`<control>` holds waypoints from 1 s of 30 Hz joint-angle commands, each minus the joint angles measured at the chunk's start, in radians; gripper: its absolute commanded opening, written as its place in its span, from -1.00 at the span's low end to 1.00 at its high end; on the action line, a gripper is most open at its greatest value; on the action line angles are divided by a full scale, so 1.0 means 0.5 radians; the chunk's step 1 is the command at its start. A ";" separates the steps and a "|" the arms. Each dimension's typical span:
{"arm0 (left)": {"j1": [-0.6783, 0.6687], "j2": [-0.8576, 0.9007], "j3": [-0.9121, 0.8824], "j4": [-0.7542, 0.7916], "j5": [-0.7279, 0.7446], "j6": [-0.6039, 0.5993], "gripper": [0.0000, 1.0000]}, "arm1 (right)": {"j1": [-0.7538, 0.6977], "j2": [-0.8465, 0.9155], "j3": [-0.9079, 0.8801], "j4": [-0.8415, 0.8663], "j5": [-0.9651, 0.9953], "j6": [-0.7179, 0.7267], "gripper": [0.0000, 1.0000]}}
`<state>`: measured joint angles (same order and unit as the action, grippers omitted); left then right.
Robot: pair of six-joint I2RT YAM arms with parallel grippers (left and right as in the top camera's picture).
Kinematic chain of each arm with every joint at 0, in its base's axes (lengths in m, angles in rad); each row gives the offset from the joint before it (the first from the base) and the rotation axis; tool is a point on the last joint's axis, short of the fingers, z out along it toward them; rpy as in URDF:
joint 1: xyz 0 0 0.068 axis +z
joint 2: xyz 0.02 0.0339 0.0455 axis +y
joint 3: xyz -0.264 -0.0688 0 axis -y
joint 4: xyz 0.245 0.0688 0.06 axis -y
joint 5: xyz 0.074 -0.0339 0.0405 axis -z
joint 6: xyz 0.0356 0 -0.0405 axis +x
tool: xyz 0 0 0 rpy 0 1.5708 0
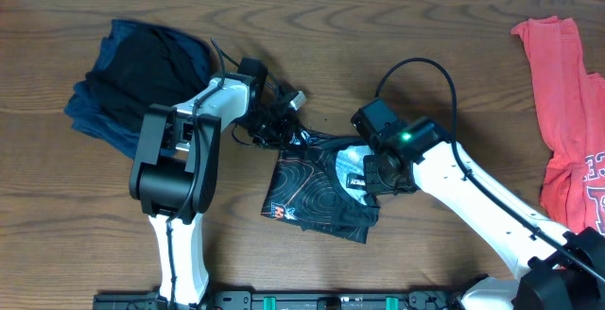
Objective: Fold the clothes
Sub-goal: 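Carry the folded jersey with the left gripper onto the navy pile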
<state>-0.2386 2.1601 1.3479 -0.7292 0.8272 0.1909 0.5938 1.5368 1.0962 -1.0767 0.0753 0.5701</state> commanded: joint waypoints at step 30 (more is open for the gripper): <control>0.684 -0.867 0.208 0.569 -1.739 -0.108 -0.88 | -0.026 -0.014 0.003 -0.039 0.153 0.002 -0.53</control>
<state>0.0559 1.7336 1.4349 -0.4725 -0.0082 0.1287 0.5900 1.5368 1.0962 -1.0966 0.1299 0.5701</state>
